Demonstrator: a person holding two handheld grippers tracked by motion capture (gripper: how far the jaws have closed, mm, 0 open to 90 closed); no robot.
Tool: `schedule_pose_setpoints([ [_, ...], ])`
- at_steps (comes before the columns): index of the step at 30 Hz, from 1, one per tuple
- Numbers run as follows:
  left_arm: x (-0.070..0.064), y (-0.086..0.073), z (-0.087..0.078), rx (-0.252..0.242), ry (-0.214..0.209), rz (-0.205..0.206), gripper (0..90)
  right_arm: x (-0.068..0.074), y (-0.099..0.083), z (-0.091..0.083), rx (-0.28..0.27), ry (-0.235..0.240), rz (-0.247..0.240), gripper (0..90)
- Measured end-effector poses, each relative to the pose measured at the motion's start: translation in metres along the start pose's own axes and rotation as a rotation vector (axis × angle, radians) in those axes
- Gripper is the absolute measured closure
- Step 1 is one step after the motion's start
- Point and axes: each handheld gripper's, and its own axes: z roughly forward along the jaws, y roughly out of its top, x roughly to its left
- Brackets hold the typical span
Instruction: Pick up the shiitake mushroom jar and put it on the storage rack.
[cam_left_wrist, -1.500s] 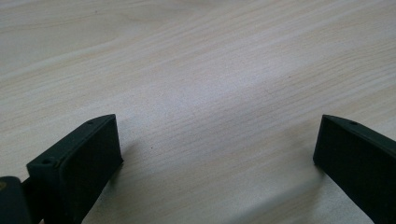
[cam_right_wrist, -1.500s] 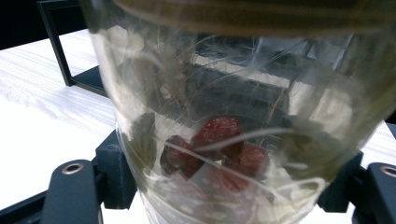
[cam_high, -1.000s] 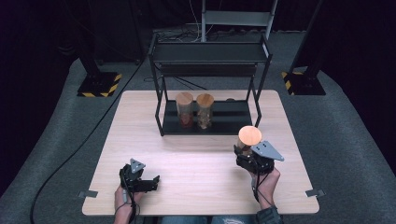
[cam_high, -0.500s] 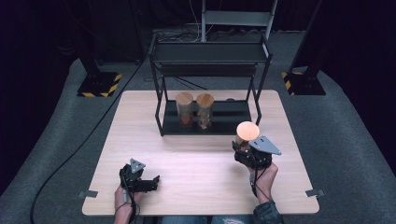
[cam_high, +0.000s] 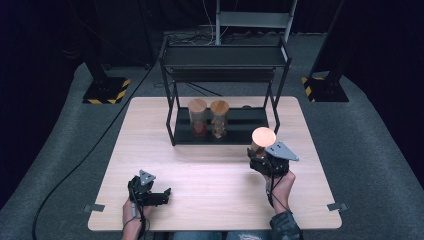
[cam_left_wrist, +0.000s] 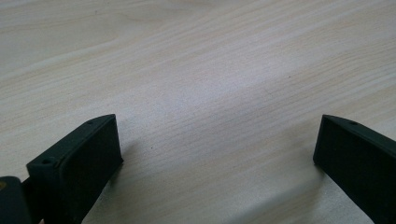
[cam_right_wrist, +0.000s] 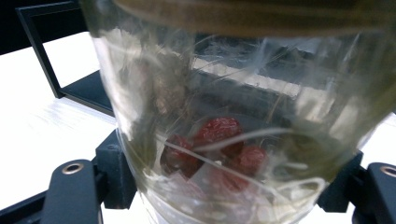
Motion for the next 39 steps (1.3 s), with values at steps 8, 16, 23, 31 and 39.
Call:
schedule_pose_setpoints([
  [8, 0.000, 0.000, 0.000, 0.001, 0.000, 0.000, 0.2, -0.002, 0.000, 0.007, 0.009, 0.003, 0.009, 24.5],
  [16, 0.000, 0.000, 0.000, 0.002, 0.000, 0.002, 0.2, -0.004, 0.001, 0.015, 0.015, 0.006, 0.016, 24.4],
  [23, 0.000, 0.000, 0.000, 0.002, 0.001, 0.001, 0.2, -0.004, 0.001, 0.021, 0.020, 0.008, 0.016, 24.5],
  [31, 0.000, 0.000, 0.000, 0.002, 0.001, 0.001, 0.2, -0.006, 0.002, 0.028, 0.028, 0.009, 0.017, 24.4],
  [39, 0.000, 0.000, 0.000, 0.000, 0.001, -0.001, 0.2, -0.006, 0.002, 0.034, 0.036, 0.006, 0.019, 24.5],
])
